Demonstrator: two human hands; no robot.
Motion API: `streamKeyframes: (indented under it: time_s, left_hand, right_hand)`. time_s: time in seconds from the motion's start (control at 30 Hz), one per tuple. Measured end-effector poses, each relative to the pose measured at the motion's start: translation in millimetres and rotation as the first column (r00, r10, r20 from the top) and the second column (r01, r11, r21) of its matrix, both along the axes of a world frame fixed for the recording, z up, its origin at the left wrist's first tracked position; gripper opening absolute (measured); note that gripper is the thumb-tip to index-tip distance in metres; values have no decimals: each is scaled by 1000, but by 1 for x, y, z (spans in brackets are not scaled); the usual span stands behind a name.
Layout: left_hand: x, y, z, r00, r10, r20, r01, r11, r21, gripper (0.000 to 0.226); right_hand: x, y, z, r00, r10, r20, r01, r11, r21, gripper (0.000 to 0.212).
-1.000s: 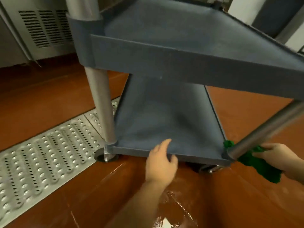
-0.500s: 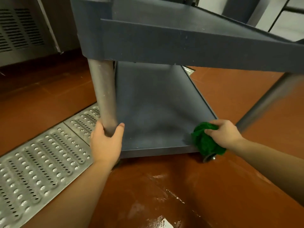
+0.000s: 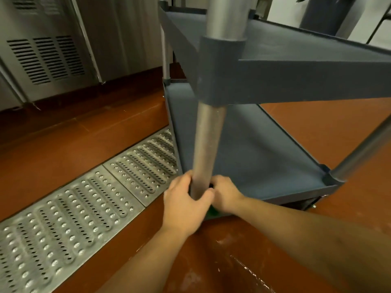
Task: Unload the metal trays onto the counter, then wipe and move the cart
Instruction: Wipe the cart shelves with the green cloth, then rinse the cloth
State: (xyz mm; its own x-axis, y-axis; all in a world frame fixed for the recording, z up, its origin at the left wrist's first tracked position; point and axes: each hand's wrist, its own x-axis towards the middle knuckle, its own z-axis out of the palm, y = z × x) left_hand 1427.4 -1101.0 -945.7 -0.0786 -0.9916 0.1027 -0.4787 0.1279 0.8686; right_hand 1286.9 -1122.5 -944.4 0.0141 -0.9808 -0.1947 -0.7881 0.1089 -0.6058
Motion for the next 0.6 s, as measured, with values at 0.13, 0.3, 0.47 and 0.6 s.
streamKeyframes:
  time_s: [0.13, 0.3, 0.47, 0.6]
  left_hand:
    - [-18, 11, 7, 995, -100, 5, 100, 995, -4, 60]
    - [-60, 32, 11, 962, -271, -46, 273, 960, 64, 60]
    - [-109, 53, 31, 812, -583, 21, 572, 802, 172, 67]
    - [-150, 65, 43, 588, -808, 51, 742, 563, 366, 85]
  right_hand:
    - [-48, 8, 23, 888, -294, 353, 271, 956, 113, 22]
    - [-101, 36, 44, 742, -513, 432, 466, 857, 217, 15]
    - [-140, 78, 57, 685, -682, 256, 668, 728, 152, 16]
    - [-171, 140, 87, 593, -799, 93, 774, 598, 208, 9]
